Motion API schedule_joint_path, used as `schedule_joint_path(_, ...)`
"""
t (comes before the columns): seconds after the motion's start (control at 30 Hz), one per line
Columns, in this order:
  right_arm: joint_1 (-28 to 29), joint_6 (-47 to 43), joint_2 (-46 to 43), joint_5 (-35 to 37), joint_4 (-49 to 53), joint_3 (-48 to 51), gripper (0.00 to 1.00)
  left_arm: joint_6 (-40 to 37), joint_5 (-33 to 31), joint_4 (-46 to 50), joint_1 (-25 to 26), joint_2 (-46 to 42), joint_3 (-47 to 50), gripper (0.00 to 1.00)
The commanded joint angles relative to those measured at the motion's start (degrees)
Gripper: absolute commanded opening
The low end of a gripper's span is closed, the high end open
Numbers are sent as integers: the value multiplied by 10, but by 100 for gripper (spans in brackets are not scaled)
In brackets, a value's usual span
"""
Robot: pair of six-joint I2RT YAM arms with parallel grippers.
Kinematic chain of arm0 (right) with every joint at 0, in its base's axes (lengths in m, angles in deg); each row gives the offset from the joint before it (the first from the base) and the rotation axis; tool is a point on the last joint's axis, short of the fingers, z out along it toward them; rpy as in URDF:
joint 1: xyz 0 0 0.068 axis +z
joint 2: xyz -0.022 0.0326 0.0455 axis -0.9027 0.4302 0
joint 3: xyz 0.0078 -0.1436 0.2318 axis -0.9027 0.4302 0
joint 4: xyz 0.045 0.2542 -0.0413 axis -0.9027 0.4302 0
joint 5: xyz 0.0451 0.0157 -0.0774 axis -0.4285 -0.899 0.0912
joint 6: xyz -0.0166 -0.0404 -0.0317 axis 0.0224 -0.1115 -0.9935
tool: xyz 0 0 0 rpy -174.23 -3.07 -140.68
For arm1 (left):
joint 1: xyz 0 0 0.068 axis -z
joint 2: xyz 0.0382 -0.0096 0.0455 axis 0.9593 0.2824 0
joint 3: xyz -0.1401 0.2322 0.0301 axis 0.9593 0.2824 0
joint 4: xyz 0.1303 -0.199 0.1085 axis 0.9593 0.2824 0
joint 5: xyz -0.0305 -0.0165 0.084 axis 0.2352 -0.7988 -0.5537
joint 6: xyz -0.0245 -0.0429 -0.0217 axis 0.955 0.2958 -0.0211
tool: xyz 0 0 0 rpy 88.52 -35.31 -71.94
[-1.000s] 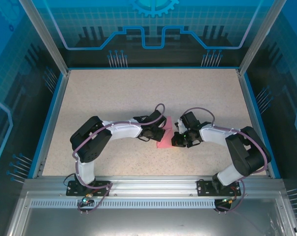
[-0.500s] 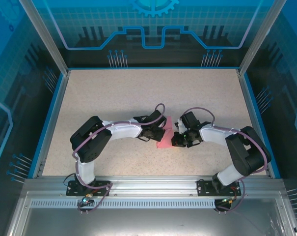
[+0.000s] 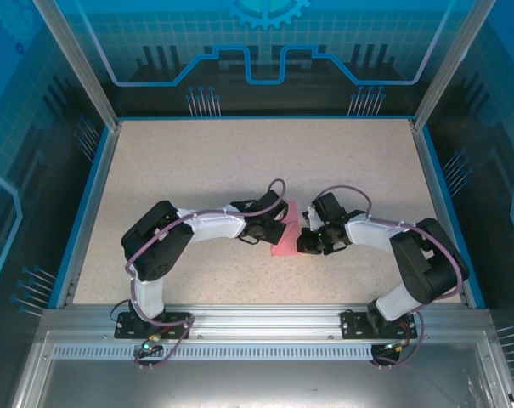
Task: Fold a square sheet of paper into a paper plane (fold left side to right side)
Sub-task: Fold the triangle a second time at the center of the table.
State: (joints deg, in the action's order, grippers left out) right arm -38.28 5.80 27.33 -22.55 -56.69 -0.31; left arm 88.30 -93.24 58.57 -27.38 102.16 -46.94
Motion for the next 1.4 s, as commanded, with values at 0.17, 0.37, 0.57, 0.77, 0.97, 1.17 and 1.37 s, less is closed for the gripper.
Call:
schedule_joint_path(0.17, 8, -8, 21, 15, 34, -2, 0, -8, -5, 19, -5, 1, -9, 0)
schedule_joint_path(0.37, 9, -9, 21, 15, 35, -3, 0, -7, 0, 18, -5, 12, -9, 0)
schedule_joint_path(0.57, 8, -10, 21, 13, 34, -4, 0, -8, 7, 14, -5, 19, -12, 0)
schedule_joint_path(0.77, 8, -10, 22, 13, 35, -4, 0, -11, 9, 7, -5, 5, -12, 0)
schedule_joint_path(0.97, 8, -9, 27, 12, 32, -4, 0, -15, 10, 1, -5, -14, -9, 0)
schedule_joint_path(1.17, 9, -8, 27, 11, 32, -4, 0, -16, 10, 3, -5, -7, -12, 0)
schedule_joint_path(1.37, 9, -8, 27, 12, 31, -4, 0, -15, 16, 1, -5, -1, -13, 0)
